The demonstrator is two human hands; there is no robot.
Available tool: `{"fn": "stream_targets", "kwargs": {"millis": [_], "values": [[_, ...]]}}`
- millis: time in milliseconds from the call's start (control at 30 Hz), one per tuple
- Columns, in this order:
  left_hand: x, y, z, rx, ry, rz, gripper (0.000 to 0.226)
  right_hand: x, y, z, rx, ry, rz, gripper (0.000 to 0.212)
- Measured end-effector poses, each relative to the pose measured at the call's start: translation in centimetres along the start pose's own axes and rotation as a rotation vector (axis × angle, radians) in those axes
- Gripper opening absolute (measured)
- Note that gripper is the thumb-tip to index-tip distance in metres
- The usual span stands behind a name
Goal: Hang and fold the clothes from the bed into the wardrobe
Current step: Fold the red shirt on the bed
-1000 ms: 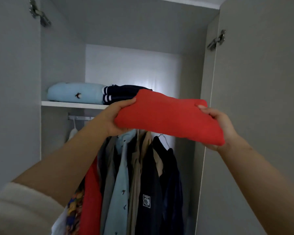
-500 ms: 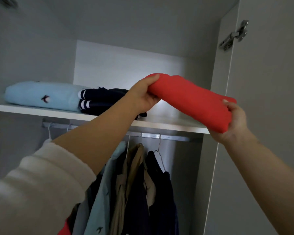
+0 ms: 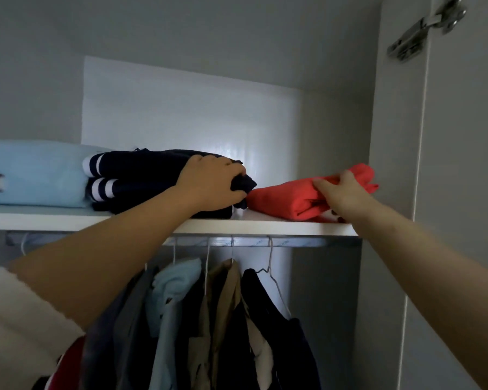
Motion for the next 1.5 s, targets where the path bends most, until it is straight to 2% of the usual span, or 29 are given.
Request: {"fn": "stream_targets", "kwargs": {"millis": [33, 100, 167, 200, 267, 367, 433, 500, 667, 1033, 1233, 1400, 1500], "values": [[-0.1, -0.1, 0.0, 0.003, -0.006, -0.013, 0.041, -0.2, 0.6, 0.1, 0.018, 0.040, 0.177, 0.052], [-0.3, -0.1, 0.2, 0.038, -0.003, -0.019, 0.036, -1.6, 2.8, 1.1, 0.252, 0.182, 0.526, 0.042], [-0.4, 0.1, 0.1, 0.061, 0.013, -0.018, 0.033, -4.0, 3.8, 3.0, 0.464, 0.400, 0.662, 0.030], [-0.4, 0.2, 0.0, 0.062, 0.025, -0.009, 0.032, -4.9, 3.3, 3.4, 0.465, 0.507, 0.694, 0.029], [-0.3, 0.3, -0.2, 0.060, 0.042, 0.008, 0.030, -5.3, 0.8, 2.8, 0.253, 0.619, 0.782, 0.036], [-0.4, 0.3, 0.1, 0.089, 0.069, 0.010, 0.030, -2.3, -3.0, 0.8, -0.264, 0.435, 0.701, 0.046], [-0.9, 0.4, 0.2, 0.090, 0.115, 0.049, 0.034, -1.5, -4.6, -0.1, -0.399, 0.402, 0.544, 0.050], [-1.2, 0.3, 0.0, 0.059, 0.148, 0.062, 0.041, -1.6, -5.9, -0.9, -0.438, 0.426, 0.497, 0.051], [-1.8, -1.3, 0.4, -0.035, 0.195, -0.102, 0.057, -2.4, -9.0, -2.4, -0.521, 0.412, 0.493, 0.048], [-1.7, -1.4, 1.1, 0.060, 0.237, -0.153, 0.056, -3.0, -10.8, -2.5, -0.639, 0.400, 0.332, 0.033], [-1.7, -1.5, 1.3, 0.106, 0.248, -0.136, 0.054, -2.6, -10.8, -2.6, -0.648, 0.392, 0.260, 0.022], [-1.6, -2.0, 1.3, 0.039, 0.267, -0.122, 0.054, -2.6, -11.0, -2.3, -0.636, 0.407, 0.335, 0.028], [-1.5, -1.8, 1.6, 0.036, 0.268, -0.147, 0.054, -2.7, -10.9, -2.3, -0.574, 0.441, 0.473, 0.034]]}}
Point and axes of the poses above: each hand's wrist, its own z-axis away from the middle knuckle, its own y-axis out of the back of the hand, x = y × z, the point moved 7 cm from there along -z, towards the middle knuckle, and after that the axes turned 2 degrees about z, right-handed, at the moved point
